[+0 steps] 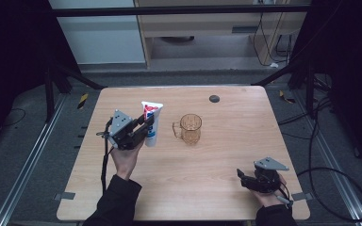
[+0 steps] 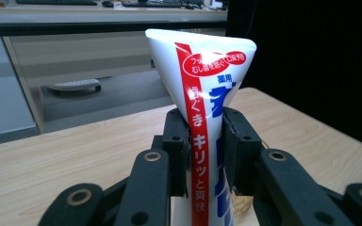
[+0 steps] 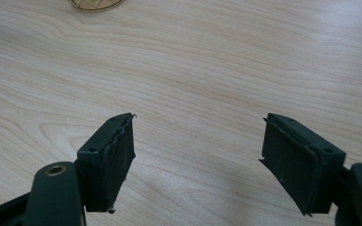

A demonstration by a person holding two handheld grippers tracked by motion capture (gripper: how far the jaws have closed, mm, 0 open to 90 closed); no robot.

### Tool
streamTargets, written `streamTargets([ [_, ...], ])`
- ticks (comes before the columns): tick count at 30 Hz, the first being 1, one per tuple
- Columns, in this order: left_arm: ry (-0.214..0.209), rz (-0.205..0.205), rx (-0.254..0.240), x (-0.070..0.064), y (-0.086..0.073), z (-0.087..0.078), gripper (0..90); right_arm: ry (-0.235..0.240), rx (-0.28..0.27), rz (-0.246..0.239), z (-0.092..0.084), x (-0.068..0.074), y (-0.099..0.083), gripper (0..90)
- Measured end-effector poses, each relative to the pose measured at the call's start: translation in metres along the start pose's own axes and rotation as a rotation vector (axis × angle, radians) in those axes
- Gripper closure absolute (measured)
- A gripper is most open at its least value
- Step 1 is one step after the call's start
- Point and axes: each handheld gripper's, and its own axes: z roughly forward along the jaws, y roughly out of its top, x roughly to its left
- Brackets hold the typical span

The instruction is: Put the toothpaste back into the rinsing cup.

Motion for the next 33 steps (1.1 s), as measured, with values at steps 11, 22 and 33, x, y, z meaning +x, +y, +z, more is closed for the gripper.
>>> streamTargets([
  [11,0.039,-0.04,-0.048,0.011,0.005,0.02,72.1,0.001,-0.014,-0.002,0.0,0.002,0.0,25.2],
  [22,0.04,-0.105,-0.091,0.013,0.012,0.044,72.1,0.006,-0.017,0.001,0.0,0.001,0.0,25.4],
  [33,0.035,-0.134,-0.116,0.007,0.012,0.058,72.1,0.006,-0.02,-0.005,0.001,0.002,0.0,25.4],
])
